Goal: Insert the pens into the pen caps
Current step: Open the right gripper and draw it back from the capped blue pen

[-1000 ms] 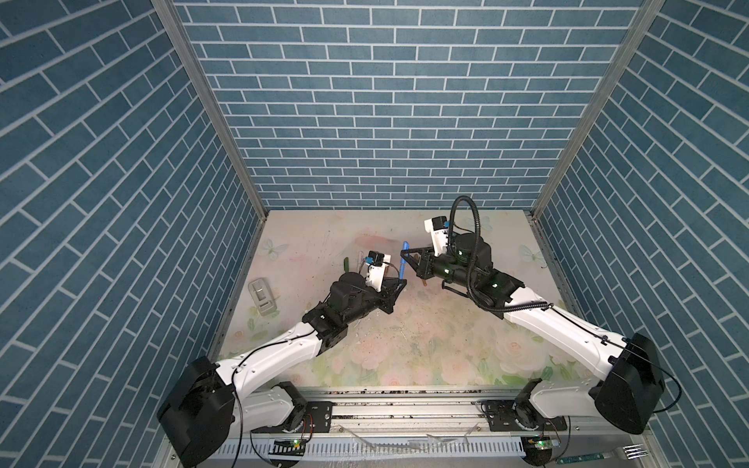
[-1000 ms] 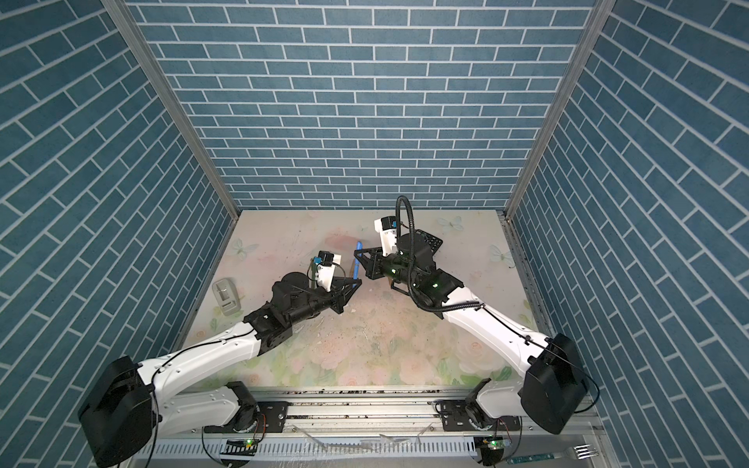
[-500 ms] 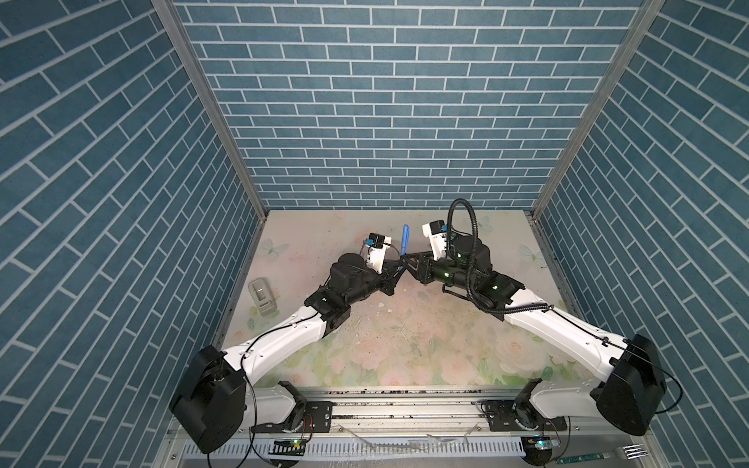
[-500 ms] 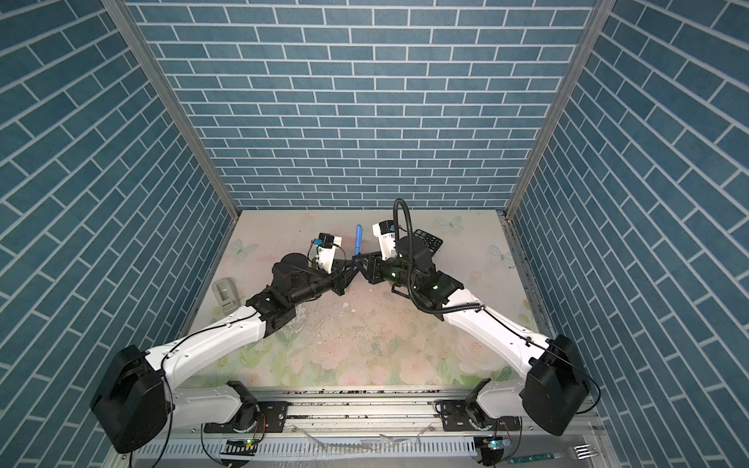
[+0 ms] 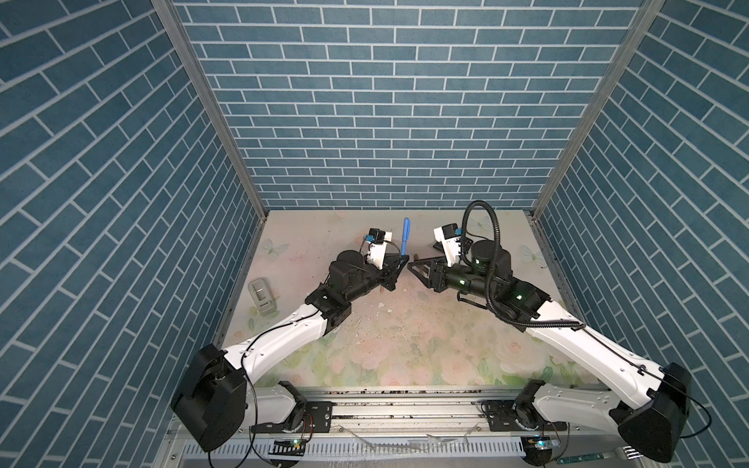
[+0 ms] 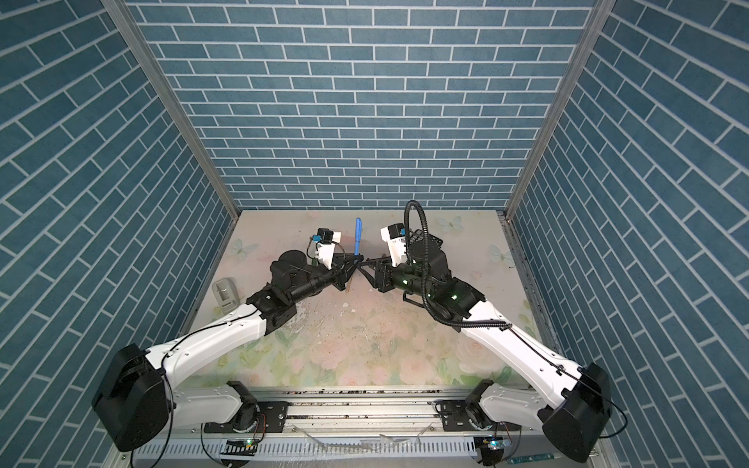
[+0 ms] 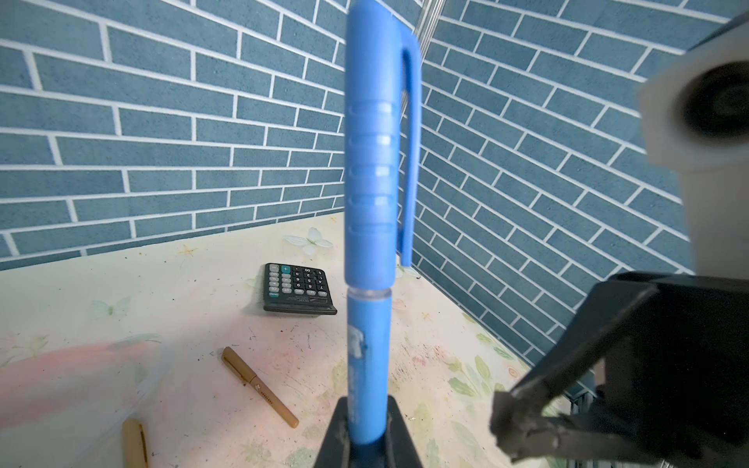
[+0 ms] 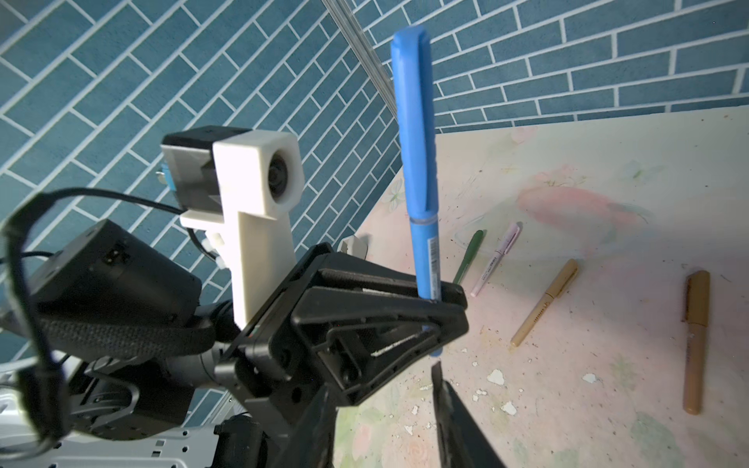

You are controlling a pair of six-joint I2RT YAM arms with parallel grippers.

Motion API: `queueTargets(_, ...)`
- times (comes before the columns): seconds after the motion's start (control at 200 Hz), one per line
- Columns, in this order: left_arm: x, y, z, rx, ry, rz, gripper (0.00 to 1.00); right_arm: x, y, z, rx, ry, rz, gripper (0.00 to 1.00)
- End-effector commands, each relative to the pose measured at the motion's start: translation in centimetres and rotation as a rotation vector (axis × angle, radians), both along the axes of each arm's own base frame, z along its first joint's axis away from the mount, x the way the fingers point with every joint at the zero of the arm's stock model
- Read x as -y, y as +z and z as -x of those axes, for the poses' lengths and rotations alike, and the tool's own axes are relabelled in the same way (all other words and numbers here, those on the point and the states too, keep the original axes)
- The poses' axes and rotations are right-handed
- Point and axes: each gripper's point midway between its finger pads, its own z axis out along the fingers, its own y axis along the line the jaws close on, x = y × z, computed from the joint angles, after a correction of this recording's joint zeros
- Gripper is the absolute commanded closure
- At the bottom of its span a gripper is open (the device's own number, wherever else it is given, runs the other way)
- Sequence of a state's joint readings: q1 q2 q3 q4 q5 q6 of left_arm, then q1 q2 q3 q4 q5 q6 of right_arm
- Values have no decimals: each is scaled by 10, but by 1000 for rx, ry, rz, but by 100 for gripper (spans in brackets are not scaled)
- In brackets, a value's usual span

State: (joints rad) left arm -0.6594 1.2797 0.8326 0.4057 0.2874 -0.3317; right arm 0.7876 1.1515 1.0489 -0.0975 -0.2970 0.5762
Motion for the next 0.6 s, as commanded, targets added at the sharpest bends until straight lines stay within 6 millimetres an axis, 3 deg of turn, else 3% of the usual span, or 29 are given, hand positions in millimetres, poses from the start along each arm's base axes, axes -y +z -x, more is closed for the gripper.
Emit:
queueTargets(0.0,-4,5,-2,31,19,-5,100,14,10,2,46,-33,59,58)
queueTargets(0.195,-8,3,1,41,23,-19,100,21,39,-14,107,-92,98,60)
queueTargets(0.38,-9,5,4,43,15,-17,100,17,74,-43,161,-150,95,64)
queueTargets(0.595,-10,7,6,42,14,-20,100,-2,86,-71,135,-166,133,65)
